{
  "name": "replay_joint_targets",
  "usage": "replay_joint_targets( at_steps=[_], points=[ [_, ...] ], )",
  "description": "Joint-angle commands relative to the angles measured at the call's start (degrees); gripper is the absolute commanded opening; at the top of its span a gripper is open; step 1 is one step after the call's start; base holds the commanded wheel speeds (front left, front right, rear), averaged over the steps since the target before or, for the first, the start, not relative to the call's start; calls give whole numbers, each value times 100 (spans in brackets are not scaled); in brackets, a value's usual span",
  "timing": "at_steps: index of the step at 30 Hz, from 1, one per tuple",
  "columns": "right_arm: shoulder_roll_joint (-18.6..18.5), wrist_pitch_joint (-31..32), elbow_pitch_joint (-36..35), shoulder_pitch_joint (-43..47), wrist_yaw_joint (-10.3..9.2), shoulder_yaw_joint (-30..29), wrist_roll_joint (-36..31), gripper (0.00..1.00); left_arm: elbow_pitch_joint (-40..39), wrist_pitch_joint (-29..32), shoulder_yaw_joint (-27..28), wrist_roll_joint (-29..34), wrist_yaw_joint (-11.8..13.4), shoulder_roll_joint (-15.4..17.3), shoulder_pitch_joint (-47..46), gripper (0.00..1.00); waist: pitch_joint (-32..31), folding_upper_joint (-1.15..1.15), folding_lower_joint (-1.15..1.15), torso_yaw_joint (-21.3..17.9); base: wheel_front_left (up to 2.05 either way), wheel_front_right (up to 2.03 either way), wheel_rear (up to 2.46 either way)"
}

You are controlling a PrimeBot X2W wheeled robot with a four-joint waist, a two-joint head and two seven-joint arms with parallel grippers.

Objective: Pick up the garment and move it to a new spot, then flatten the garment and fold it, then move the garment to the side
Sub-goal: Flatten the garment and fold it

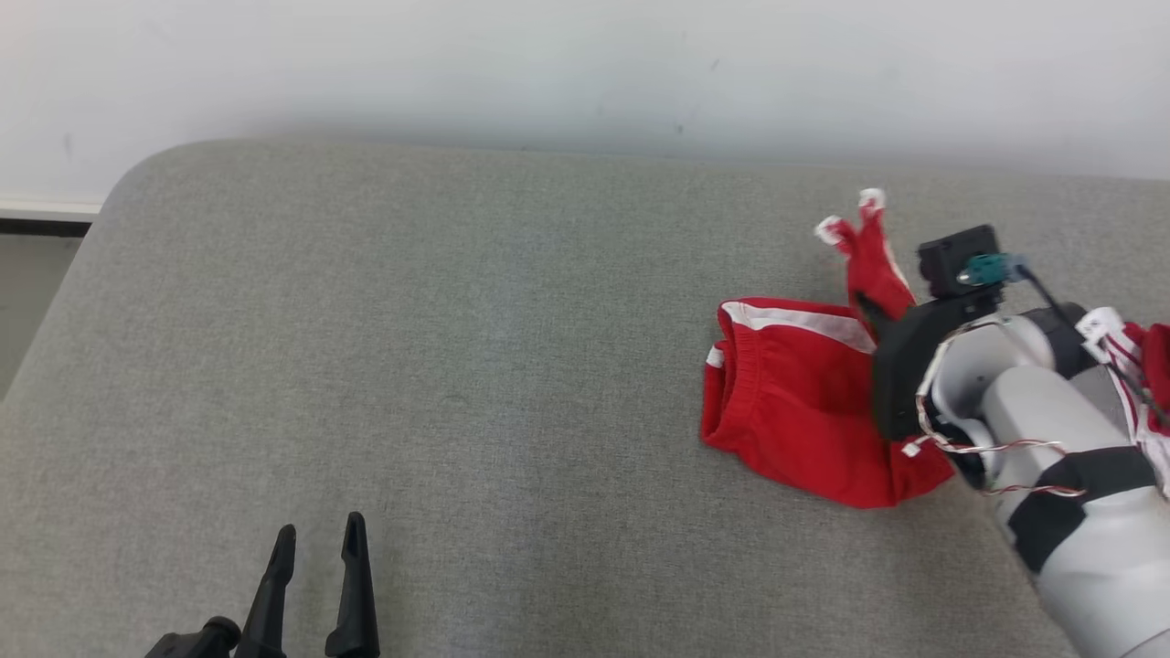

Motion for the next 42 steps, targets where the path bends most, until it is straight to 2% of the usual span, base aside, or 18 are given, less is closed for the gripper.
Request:
replay_joint_targets(
  at_steps=[1,11,12,13,14,17,20,21,23,27,31,32,33,34,36,42],
  points=[
    [96,51,-18,86,-16,10,-54,0,-18,-7,1,-25,26,4,-9,100,47,0,0,54,0,0,0],
    [758,307,301,120,-16,90,-208,0,4,-7,-81,-84,38,3,-77,100,147,0,0,252,0,0,0],
    [791,292,325,122,-16,76,-210,27,5,-7,-71,-100,47,3,-83,100,142,0,0,264,0,0,0],
    [820,274,349,132,-16,61,-208,59,8,-7,-65,-110,49,3,-85,100,134,0,0,271,0,0,0],
    [843,245,361,143,-16,46,-194,100,15,-7,-62,-112,58,3,-81,100,120,0,0,274,0,0,0],
    [935,75,240,196,-16,-14,10,100,25,-6,-50,-135,81,3,-49,100,62,0,0,243,0,0,0],
    [970,-140,-131,323,-15,-167,585,100,44,-6,-42,-139,86,5,10,100,-18,0,0,186,0,0,0],
    [898,-178,-261,369,-15,-187,733,100,35,-7,-34,-147,90,3,19,100,-39,0,0,164,0,0,0],
    [517,-305,-503,522,-16,-274,862,100,15,-6,-1,-132,79,2,71,100,-93,0,0,83,0,0,0],
    [104,-523,-412,754,-15,-637,763,100,19,-6,19,-72,57,4,110,100,-128,0,0,8,0,0,0],
    [-45,-688,-126,931,-15,-899,523,100,38,-6,22,-34,12,3,119,100,-130,0,0,-37,0,0,0],
    [-43,-750,-32,967,-15,-963,436,78,47,-6,26,-31,2,4,112,100,-126,0,0,-44,0,0,0],
    [-22,-815,46,993,-15,-1005,328,29,53,-6,26,-24,9,4,101,100,-121,0,0,-47,0,0,0],
    [17,-881,109,1016,-15,-1022,226,0,56,-7,30,-18,-2,4,87,100,-111,0,0,-50,0,0,0],
    [104,-922,209,1048,-15,-872,-75,0,63,-6,27,-10,-29,4,51,100,-84,0,0,-43,0,0,0],
    [627,-890,236,909,-15,-438,-386,0,54,-7,59,9,-45,3,-42,100,14,0,0,-18,0,0,0]
  ],
)
